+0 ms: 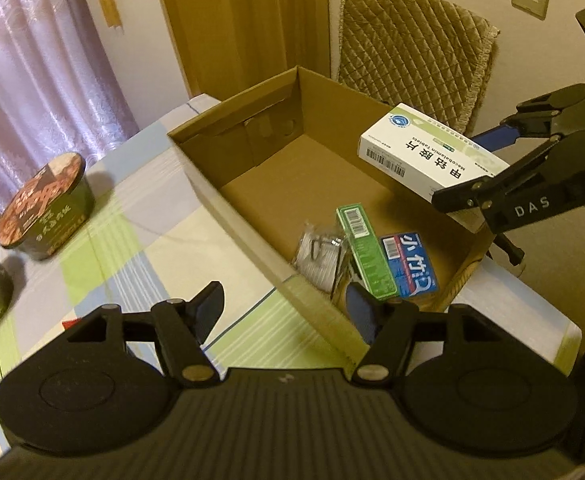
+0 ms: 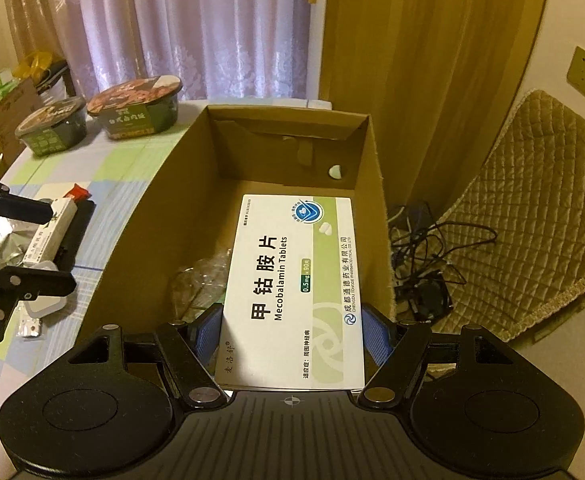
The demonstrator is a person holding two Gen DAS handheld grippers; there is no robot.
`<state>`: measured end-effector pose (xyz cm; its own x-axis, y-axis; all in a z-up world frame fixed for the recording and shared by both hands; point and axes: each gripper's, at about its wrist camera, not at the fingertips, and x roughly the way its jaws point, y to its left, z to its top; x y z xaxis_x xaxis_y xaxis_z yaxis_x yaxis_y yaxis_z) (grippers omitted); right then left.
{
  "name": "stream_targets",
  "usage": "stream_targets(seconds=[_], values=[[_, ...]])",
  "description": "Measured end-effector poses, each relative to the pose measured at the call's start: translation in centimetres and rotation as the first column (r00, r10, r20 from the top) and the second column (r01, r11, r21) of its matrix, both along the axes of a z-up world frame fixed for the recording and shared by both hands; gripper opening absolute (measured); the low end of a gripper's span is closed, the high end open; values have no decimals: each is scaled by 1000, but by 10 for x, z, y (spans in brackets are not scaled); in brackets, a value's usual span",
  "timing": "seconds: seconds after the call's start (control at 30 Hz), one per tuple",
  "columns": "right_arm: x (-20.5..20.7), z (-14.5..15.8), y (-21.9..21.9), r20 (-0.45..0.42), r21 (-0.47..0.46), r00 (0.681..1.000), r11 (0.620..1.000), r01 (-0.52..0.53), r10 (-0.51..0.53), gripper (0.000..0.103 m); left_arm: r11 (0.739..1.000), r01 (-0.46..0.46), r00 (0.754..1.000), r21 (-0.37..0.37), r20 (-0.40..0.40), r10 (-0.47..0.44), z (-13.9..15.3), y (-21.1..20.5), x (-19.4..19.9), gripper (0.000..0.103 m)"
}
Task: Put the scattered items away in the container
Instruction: 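Carry both items over the cardboard box and release them inside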
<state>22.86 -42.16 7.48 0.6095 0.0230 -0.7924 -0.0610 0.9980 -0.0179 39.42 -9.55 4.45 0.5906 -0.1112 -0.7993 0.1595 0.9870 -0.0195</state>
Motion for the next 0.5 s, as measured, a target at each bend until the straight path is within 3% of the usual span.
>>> stream_targets(seconds=[0.5], values=[[5, -1, 13, -7, -7, 1000, 1000, -29, 29, 74, 999, -46, 999, -16, -17, 45, -7, 22, -24, 67]])
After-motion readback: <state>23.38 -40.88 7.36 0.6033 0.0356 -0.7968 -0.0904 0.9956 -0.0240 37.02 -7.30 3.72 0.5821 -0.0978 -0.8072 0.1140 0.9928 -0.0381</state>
